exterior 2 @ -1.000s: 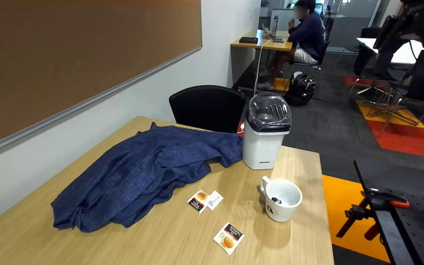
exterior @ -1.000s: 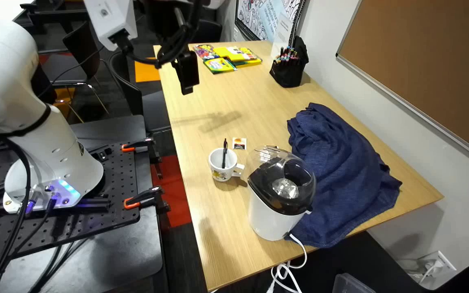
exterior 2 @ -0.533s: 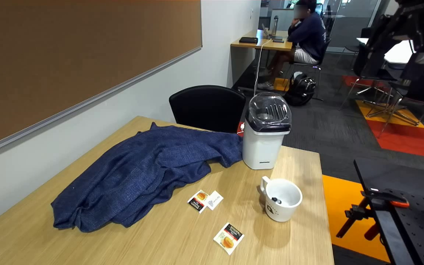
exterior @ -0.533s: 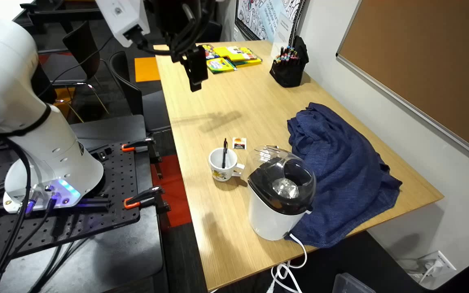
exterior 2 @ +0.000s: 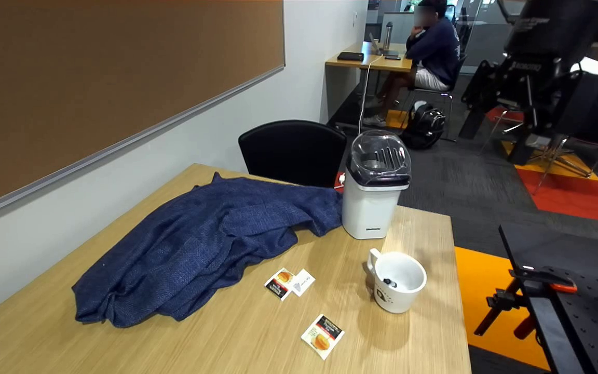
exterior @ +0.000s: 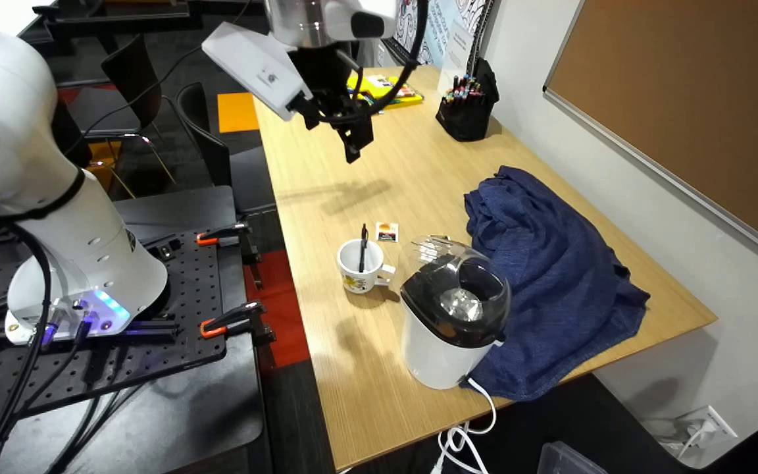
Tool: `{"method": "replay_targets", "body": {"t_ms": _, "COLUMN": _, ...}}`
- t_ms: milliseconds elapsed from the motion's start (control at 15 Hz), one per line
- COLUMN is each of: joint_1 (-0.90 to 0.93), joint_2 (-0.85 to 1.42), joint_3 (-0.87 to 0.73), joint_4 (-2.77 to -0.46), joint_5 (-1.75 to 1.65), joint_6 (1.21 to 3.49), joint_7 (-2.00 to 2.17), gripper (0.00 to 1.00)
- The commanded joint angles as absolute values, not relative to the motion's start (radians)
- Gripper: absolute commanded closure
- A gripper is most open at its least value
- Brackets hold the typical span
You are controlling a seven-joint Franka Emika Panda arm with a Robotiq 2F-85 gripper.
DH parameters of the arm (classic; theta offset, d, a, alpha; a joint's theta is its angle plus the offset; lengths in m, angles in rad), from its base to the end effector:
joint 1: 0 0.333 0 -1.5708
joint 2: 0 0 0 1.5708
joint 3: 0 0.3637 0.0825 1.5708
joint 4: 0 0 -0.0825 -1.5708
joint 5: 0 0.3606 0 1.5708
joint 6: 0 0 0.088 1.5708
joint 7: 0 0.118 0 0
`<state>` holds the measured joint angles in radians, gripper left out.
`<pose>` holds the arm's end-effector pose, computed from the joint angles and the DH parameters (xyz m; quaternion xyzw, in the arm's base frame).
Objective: Pick up the pen from the cup and place it on the table
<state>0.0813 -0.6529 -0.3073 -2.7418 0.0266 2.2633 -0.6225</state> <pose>0.3010 -0.0725 0.4552 -0.9693 -0.2103 -0.1083 0.0663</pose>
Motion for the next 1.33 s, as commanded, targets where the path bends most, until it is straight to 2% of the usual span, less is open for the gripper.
{"method": "replay_targets", "body": {"t_ms": 0, "joint_1": 0.129, "joint_2": -0.556, "joint_3": -0.338, "joint_4": -2.755, "joint_5": 0.059, "joint_6": 2.342, "joint_7": -0.777, "gripper": 0.00}}
{"method": "replay_targets", "body": {"t_ms": 533, "joint_1": 0.134, "joint_2": -0.294, "joint_3": -0.333, "joint_4": -2.751, "joint_5": 0.180, "joint_6": 2.433, "joint_7": -1.052, "gripper": 0.00}}
{"method": "replay_targets", "body": {"t_ms": 600, "joint_1": 0.094, "joint_2": -0.380, "joint_3": -0.298, "joint_4": -2.772, "joint_5": 0.160, "joint_6": 2.391, "joint_7": -1.012, "gripper": 0.00}}
{"method": "replay_targets", "body": {"t_ms": 1067, "joint_1": 0.087, "joint_2": -0.296, "joint_3": -0.289, "joint_4": -2.759, "joint_5": 0.175, "joint_6": 2.415, "joint_7": -1.037, "gripper": 0.00}}
{"method": "replay_targets", "body": {"t_ms": 1267, "joint_1": 0.071, "joint_2": -0.246, "joint_3": -0.261, "joint_4": -2.761, "joint_5": 0.161, "joint_6": 2.561, "joint_7": -1.036, "gripper": 0.00}}
